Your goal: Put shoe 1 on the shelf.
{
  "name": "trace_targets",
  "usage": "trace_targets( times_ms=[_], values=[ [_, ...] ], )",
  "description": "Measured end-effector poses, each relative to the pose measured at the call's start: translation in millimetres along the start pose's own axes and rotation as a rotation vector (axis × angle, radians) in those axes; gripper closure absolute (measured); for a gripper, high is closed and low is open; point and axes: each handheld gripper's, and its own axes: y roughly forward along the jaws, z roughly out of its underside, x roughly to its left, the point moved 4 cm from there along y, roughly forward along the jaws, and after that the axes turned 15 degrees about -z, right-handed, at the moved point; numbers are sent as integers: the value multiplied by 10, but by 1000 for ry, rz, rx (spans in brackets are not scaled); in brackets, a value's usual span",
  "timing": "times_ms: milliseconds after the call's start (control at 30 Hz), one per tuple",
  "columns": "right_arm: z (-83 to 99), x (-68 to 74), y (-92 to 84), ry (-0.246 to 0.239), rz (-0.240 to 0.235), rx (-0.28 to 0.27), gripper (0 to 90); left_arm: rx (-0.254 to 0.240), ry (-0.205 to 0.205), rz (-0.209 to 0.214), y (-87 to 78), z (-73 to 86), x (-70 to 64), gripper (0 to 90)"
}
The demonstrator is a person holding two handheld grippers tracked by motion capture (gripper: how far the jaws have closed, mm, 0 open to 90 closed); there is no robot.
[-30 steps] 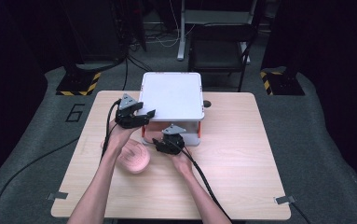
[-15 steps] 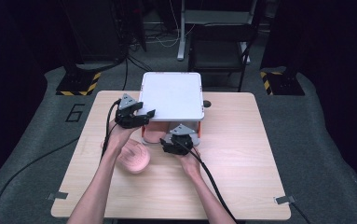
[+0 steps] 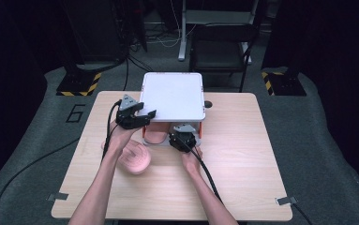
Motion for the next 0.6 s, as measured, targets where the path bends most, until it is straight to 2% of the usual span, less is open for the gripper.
trace_targets(
  times_ms=[33, 100, 167, 200, 267, 300, 400, 467, 533, 567, 600],
  values=[
    [-15, 17, 24, 22, 1, 4, 536, 0, 0, 0, 0, 0, 0, 353],
    [-34, 27, 98, 12, 4, 7, 533, 0, 0, 0, 0, 0, -1, 353],
    [-49, 27, 151, -51, -2, 54, 540, 0, 1, -1, -1, 0, 0, 353],
    [-53, 69, 191, -39, 1, 49, 557, 0, -1, -1, -1, 1, 2, 354],
    [-75, 97, 202, -81, 31, 48, 573, 0, -3, -2, 1, 0, 0, 353],
    [-74, 111, 211, -72, 40, 35, 573, 0, -3, -3, 1, 0, -1, 354],
    [-78, 111, 206, -88, 36, 36, 571, -1, -4, -2, 1, 1, -4, 353],
    [-99, 104, 198, -145, 42, 34, 548, -3, -4, -1, 0, 3, -2, 353],
    [-107, 145, 164, -130, 32, 39, 464, -4, -5, -1, 0, 4, 1, 354],
    [-114, 153, 132, -115, 13, 36, 399, -3, -3, 1, 0, 4, 2, 353],
    [-92, 205, 71, -23, -27, 69, 342, 2, 9, 2, -5, 6, 9, 353]
  ],
)
